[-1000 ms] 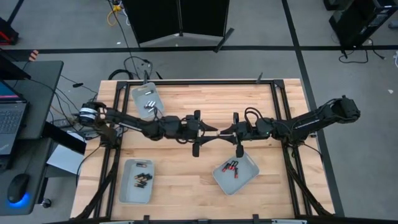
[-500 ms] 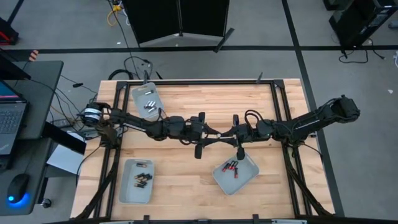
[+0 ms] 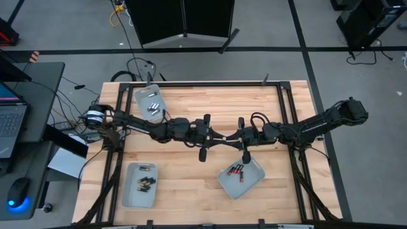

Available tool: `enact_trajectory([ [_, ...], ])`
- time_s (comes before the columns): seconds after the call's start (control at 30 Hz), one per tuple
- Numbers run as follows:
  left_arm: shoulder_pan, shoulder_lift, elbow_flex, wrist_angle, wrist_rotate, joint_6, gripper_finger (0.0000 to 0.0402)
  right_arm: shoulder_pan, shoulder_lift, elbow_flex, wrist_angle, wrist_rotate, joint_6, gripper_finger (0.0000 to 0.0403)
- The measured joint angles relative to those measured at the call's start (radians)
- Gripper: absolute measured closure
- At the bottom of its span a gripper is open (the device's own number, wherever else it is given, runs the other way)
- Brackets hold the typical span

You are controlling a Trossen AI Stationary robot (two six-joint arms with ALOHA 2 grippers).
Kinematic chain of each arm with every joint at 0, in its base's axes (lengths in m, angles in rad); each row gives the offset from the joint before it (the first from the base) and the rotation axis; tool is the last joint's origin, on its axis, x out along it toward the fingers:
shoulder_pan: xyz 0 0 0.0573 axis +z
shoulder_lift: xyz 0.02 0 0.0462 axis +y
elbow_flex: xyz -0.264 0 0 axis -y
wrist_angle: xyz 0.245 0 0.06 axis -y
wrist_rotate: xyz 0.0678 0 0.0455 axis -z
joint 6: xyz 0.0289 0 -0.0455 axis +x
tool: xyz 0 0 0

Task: Sort batteries
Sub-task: Put the silver battery into the top left gray bin

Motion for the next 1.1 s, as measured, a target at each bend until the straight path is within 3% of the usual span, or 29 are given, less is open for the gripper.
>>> enact_trajectory([
  [0.13, 0.000, -0.010, -0.001, 0.002, 0.005, 0.023, 0.0347, 0.000, 0.000, 0.001, 0.004, 0.000, 0.001, 0.0342],
  [0.3, -0.001, -0.066, -0.002, -0.009, 0.017, 0.075, 0.0347, -0.001, -0.001, 0.001, -0.009, 0.002, 0.046, 0.0274],
  [0.43, -0.003, -0.161, -0.001, -0.131, 0.002, 0.122, 0.0347, -0.009, -0.001, 0.001, -0.017, 0.006, 0.065, 0.0230],
  [0.6, -0.001, -0.305, -0.001, -0.358, -0.024, 0.157, 0.0347, -0.020, -0.001, 0.001, -0.027, 0.006, 0.079, 0.0205],
  [0.87, 0.029, -0.534, 0.000, -0.866, -0.143, 0.088, 0.0347, -0.047, -0.001, 0.001, -0.115, 0.051, 0.156, 0.0226],
  [1.1, 0.125, -0.616, 0.000, -1.370, -0.266, -0.109, 0.0347, -0.048, -0.001, 0.000, -0.182, 0.052, 0.164, 0.0307],
])
